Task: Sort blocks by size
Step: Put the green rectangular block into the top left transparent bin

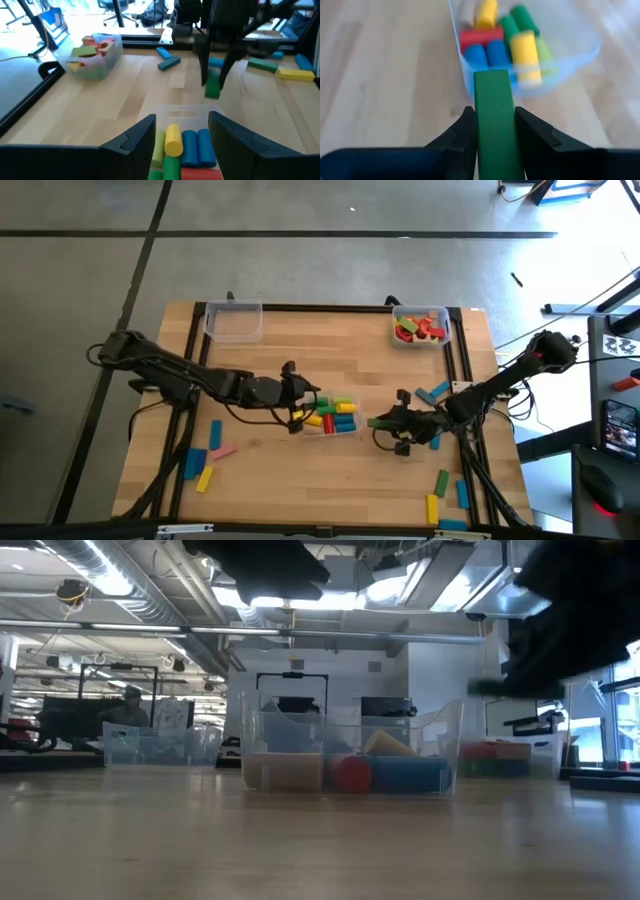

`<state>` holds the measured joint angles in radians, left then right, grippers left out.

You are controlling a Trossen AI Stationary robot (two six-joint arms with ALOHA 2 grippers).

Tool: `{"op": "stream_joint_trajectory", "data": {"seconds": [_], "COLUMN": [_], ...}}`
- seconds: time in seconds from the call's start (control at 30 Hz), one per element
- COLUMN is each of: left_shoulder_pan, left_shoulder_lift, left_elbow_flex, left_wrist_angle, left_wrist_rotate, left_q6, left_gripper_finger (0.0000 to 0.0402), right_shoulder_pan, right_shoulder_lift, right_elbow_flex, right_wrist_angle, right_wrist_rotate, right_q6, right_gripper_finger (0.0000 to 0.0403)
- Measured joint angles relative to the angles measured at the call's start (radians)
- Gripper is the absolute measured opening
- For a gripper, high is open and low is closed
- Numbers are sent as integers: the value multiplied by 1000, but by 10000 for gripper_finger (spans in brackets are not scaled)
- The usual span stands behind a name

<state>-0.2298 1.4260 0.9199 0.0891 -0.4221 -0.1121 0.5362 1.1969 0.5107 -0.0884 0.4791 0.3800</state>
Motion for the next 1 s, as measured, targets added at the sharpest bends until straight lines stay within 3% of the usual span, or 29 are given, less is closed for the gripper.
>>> {"op": "stream_joint_trajectory", "data": {"seconds": [0.23, 0.37, 0.67, 1.0], "left_shoulder_pan": [-21, -34, -43, -42], "left_shoulder_lift": [95, 133, 201, 258], "left_elbow_flex": [0, 0, 0, 9], "left_wrist_angle": [144, 253, 461, 556], "left_wrist_rotate": [0, 2, 63, 68], "left_q6": [66, 94, 177, 234], "left_gripper_finger": [175, 175, 175, 175], "right_shoulder_pan": [0, -3, -57, -66], "right_shoulder_lift": [0, 0, 7, 20], "right_elbow_flex": [95, 99, 99, 99], "right_wrist_angle": [57, 180, 329, 385], "right_wrist_rotate": [69, 113, 79, 43], "right_q6": [-151, -264, -369, -412], "right_gripper_finger": [114, 113, 114, 115]}}
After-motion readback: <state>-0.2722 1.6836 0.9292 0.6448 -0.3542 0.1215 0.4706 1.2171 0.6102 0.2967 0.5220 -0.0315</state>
